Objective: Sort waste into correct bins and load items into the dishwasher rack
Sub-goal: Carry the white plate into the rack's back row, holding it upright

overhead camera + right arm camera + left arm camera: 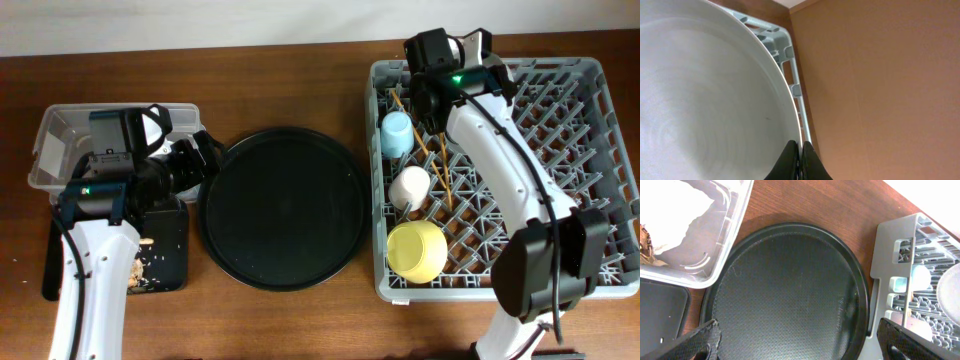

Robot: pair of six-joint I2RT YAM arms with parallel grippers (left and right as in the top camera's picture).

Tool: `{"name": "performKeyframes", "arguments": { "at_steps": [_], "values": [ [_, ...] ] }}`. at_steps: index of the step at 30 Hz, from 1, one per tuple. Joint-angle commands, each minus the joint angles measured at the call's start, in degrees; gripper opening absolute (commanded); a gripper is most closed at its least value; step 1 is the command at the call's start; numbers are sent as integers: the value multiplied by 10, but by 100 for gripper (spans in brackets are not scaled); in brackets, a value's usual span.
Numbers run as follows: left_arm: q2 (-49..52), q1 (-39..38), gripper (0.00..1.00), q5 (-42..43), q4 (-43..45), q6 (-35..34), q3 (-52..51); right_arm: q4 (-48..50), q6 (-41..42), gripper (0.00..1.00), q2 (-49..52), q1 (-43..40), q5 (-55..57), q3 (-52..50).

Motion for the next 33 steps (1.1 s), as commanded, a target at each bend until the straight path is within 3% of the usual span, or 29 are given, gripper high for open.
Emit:
{"name": "performKeyframes", "arguments": {
  "at_steps": [1, 9, 15, 22, 28, 33],
  "values": [
    [-1, 1, 99, -2, 1, 7, 2, 0, 4, 4, 17, -15, -23, -5],
    [-1, 1, 99, -2, 1, 7, 2, 14, -10, 4, 20, -15, -22, -5],
    [-1, 1, 99, -2, 1, 7, 2, 75, -90, 4, 20, -15, 86, -5],
    [-1, 1, 99, -2, 1, 7, 2, 75, -90, 4, 20, -14, 119, -5],
    [-1, 1, 99, -2, 1, 7, 2, 56, -90, 4, 20, -13, -12, -6],
    [-1, 1, 99, -2, 1, 7, 2, 46, -103, 11, 20, -13, -147, -6]
  ]
}}
